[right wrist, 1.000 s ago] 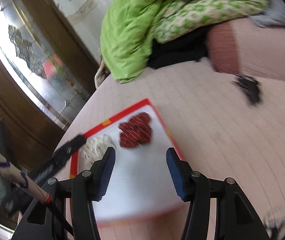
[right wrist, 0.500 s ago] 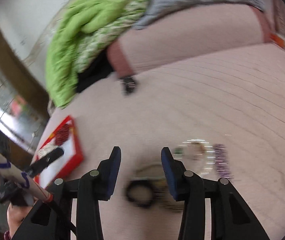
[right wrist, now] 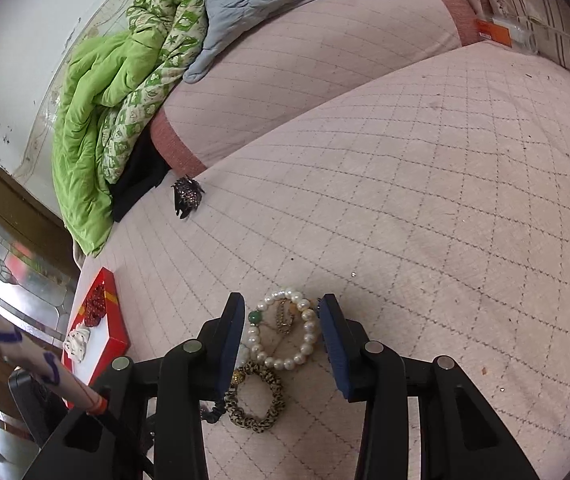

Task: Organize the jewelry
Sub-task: 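Grasp the black hair tie with the left tool while the right tool grasps the purple beaded clip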

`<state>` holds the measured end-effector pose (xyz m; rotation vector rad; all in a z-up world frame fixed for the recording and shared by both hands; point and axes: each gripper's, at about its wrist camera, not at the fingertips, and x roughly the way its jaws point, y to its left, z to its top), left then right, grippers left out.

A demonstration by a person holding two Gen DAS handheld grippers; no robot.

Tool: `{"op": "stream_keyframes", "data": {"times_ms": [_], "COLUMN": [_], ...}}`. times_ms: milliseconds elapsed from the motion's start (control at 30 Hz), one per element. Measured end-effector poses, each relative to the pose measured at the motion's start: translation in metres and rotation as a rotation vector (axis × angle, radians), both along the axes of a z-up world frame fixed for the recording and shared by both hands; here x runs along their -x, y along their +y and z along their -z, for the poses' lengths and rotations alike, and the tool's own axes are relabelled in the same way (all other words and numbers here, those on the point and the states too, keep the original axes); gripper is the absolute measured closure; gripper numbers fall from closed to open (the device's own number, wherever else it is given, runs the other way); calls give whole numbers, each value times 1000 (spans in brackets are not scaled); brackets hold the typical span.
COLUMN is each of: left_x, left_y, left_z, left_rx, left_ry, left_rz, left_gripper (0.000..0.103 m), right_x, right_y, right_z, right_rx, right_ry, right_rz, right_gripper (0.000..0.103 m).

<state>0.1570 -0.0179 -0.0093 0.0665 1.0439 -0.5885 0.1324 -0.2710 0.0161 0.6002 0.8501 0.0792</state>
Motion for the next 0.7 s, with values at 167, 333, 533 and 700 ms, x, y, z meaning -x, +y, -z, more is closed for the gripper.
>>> {"op": "stream_keyframes", "data": {"times_ms": [167,333,533,700], "left_x": [-2,-3,-1,3], "left_y": [4,0,-11,-26], "left_z": [-2,4,8,12], "left_rx": [2,-20,-65,-135], "left_ry": [-2,6,-29,-81], "left_rz": [-7,5,31,22], "left_gripper": [42,42,42,42], "right_x": [1,-3,-7,-6], "right_y": [-2,-1,2,-4], "right_z": [3,10,19,24], "right_rx": [14,48,107,118], "right_ry": [5,44,90,114], "right_rz": [1,-2,-23,-12], "right_gripper": [60,60,70,70]}}
